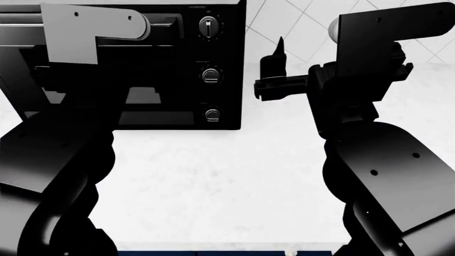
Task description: Open the toaster oven door.
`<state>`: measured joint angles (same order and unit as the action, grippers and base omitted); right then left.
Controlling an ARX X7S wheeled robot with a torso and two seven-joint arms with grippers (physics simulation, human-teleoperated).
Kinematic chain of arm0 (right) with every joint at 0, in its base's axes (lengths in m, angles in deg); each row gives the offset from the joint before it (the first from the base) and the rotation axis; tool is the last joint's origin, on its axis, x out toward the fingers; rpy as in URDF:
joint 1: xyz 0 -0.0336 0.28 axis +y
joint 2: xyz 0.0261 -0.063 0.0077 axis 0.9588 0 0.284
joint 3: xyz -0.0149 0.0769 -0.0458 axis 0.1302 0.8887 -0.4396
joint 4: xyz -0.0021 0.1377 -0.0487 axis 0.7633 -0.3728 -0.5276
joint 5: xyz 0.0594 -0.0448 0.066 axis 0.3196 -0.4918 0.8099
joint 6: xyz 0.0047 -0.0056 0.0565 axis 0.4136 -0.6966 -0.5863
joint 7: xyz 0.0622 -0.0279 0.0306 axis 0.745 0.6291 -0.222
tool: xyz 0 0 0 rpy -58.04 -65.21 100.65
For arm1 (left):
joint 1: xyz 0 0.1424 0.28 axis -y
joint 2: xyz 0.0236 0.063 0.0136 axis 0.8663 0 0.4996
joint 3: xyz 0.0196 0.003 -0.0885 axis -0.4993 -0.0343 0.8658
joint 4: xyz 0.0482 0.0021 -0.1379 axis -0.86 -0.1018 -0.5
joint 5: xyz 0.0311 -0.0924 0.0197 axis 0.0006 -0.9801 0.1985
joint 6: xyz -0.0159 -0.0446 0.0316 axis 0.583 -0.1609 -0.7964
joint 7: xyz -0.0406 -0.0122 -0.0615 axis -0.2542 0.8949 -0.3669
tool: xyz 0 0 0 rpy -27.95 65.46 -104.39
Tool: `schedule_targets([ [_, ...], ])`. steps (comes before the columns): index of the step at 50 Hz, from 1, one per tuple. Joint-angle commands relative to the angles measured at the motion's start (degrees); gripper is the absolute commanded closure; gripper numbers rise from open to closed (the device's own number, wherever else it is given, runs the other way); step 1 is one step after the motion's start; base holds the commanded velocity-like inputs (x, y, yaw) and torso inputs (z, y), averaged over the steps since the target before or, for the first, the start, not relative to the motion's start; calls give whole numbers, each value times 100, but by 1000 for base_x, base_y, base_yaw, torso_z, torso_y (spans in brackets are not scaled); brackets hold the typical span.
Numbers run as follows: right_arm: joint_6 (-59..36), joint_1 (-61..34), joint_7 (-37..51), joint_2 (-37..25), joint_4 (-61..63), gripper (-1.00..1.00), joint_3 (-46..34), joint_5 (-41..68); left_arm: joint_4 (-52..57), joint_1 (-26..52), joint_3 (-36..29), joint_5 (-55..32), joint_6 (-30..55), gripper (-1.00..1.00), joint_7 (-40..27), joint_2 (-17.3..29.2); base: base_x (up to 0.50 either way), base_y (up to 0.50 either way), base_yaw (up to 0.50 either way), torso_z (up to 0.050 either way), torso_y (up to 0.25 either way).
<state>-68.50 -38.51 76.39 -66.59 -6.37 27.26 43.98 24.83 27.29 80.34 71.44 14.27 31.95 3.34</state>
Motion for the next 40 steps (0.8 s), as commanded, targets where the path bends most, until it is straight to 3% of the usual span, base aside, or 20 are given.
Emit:
schedule_targets([
  [1,50,12,72,-27,-19,-100,-1,76,210,76,65,-96,215,-100,-76,7,0,0,0,0,0],
  [8,107,110,86,-72,-104,-100,19,120,124,399,-413,-343,386,-100,-283,303,0,0,0,0,0],
  [9,107,129,86,-79,-91,-100,35,131,76,533,-561,-885,390,-100,-657,503,0,0,0,0,0],
  [13,130,181,87,-79,-69,-100,81,174,-498,1633,-1112,-4323,385,-100,-4079,1505,0,0,0,0,0],
  [15,105,186,82,-82,-27,-100,123,205,-787,2113,-1559,-5953,380,-100,-4795,1756,0,0,0,0,0],
  [16,105,193,86,-87,-21,-100,133,212,-950,2324,-1759,-6206,369,-100,-5009,1846,0,0,0,0,0],
  [20,43,170,88,-88,28,-100,175,266,-1463,2996,-2677,-6512,356,-100,-5033,2152,0,0,0,0,0],
  [26,-57,116,105,-113,95,-100,230,329,-1832,3576,-4326,-6369,355,-100,-4558,2405,0,0,0,0,0],
  [32,-122,59,153,-124,135,-100,242,368,-1936,3887,-4909,-6802,294,-100,-4704,2576,0,0,0,0,0],
  [40,-58,63,223,-135,61,-100,157,390,-2029,4145,-5654,-6343,110,-100,-4260,2729,0,0,0,0,0],
])
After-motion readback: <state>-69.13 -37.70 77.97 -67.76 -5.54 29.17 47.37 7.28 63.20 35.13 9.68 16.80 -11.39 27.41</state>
